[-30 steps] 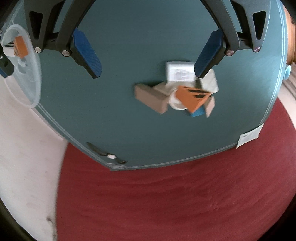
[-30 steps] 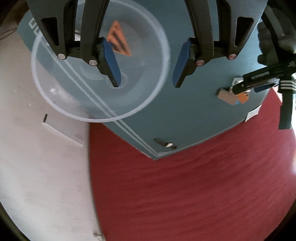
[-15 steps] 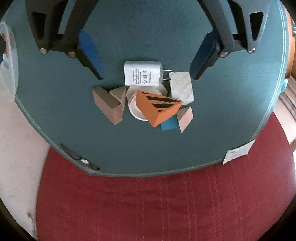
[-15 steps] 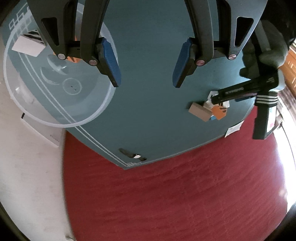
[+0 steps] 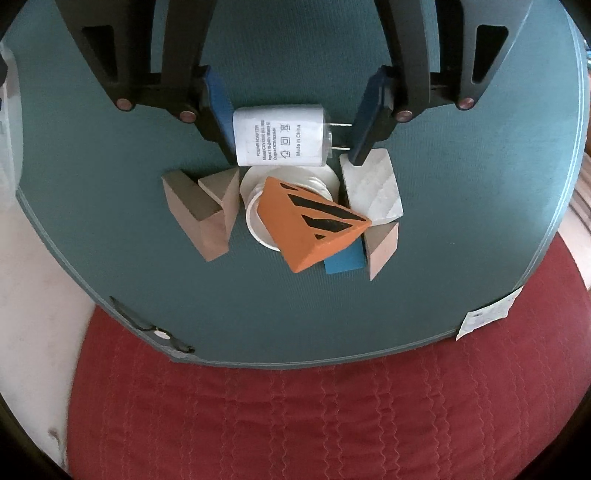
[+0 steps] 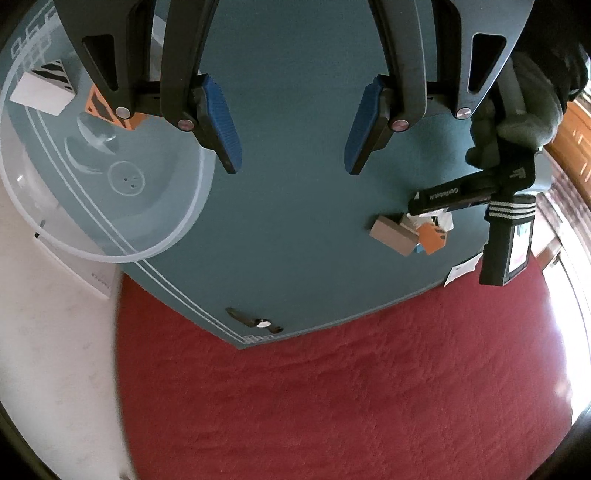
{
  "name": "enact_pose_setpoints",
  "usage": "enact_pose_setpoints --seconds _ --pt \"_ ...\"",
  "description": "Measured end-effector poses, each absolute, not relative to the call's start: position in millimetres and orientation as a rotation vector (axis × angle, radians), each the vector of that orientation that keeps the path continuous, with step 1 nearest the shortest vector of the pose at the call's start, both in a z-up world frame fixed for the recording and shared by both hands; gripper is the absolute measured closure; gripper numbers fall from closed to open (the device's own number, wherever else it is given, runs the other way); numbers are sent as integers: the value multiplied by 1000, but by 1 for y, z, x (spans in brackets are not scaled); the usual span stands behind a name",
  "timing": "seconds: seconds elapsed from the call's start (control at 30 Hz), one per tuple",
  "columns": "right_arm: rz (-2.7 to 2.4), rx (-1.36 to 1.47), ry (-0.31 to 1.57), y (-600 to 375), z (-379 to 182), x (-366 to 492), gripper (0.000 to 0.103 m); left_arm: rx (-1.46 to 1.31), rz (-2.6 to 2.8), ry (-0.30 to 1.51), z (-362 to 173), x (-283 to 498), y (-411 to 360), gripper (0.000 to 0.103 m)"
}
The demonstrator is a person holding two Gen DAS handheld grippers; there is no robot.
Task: Organize rigid objects
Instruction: 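Close the left tool on the white USB charger and lift it, then close the right tool on the tan rectangular block while the left tool holds the charger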
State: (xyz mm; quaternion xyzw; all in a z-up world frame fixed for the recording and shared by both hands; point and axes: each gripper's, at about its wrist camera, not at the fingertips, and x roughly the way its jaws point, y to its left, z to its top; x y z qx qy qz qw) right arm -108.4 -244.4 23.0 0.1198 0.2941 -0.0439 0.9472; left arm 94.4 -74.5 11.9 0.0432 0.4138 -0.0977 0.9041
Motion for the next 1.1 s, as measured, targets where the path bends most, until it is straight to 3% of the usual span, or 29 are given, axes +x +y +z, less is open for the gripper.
enact_pose_setpoints --seconds 0.8,1.1 --pt "67 141 661 -189 29 -41 44 53 -199 797 30 53 -38 42" --pt "224 306 762 -179 18 19 44 10 -195 792 32 49 -23 42"
